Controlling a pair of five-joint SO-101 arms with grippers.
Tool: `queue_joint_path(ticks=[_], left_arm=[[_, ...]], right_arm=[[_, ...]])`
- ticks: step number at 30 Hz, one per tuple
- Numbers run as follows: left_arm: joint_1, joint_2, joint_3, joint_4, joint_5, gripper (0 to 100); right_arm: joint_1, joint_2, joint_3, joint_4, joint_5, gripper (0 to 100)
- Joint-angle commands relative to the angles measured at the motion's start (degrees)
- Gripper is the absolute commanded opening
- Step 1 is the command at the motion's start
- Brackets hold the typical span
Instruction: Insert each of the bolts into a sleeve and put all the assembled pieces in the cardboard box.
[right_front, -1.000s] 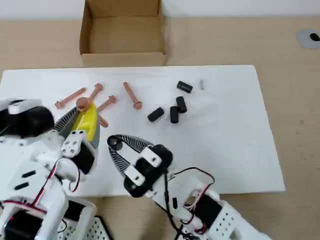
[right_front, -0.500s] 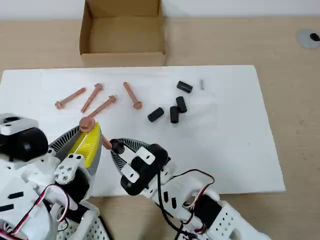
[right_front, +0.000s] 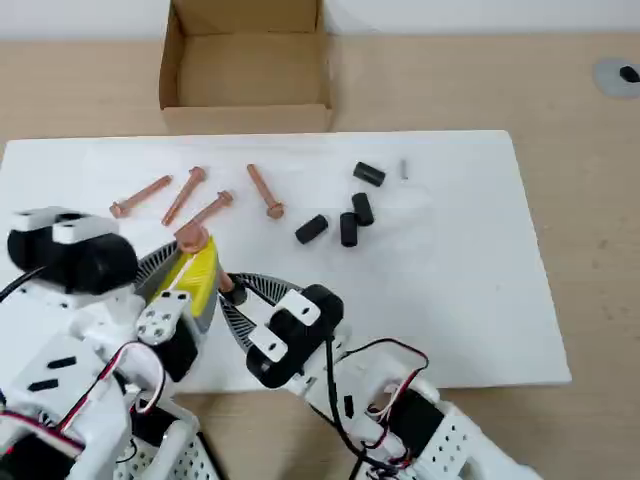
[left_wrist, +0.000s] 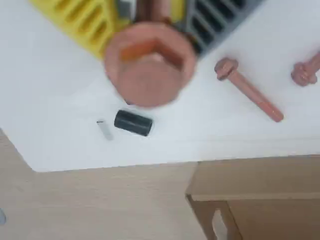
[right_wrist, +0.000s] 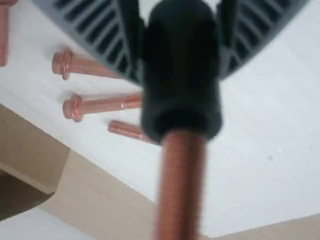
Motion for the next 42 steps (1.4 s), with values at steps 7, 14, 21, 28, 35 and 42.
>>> queue_joint_path(ticks=[7,14,21,28,35,42], left_arm=[[0.5,-0.5,-0.2,-2.2,-4.1,1],[0.5,-0.5,1.7,-1.7,-4.1,1],[0.6,-0.6,3.8,-2.0,-4.0,1],[0.6,-0.6,3.9,-1.7,-4.0,1],[1.0,-0.5,1.8,3.4,-4.1,5],[0.7,-0.5,-1.7,7.1,-4.0,7]], right_arm=[[-0.5,-7.3,-0.2,-1.8,-0.6,1.0],[-0.5,-7.3,-0.3,-1.8,-0.6,1.0],[-0.4,-7.3,-0.3,-1.8,-0.6,1.0],[-0.4,-7.3,-0.3,-1.8,-0.6,1.0],[1.7,-7.3,-0.4,-1.9,-0.6,1.0],[3.2,-7.3,-1.5,-1.9,-0.6,1.0]])
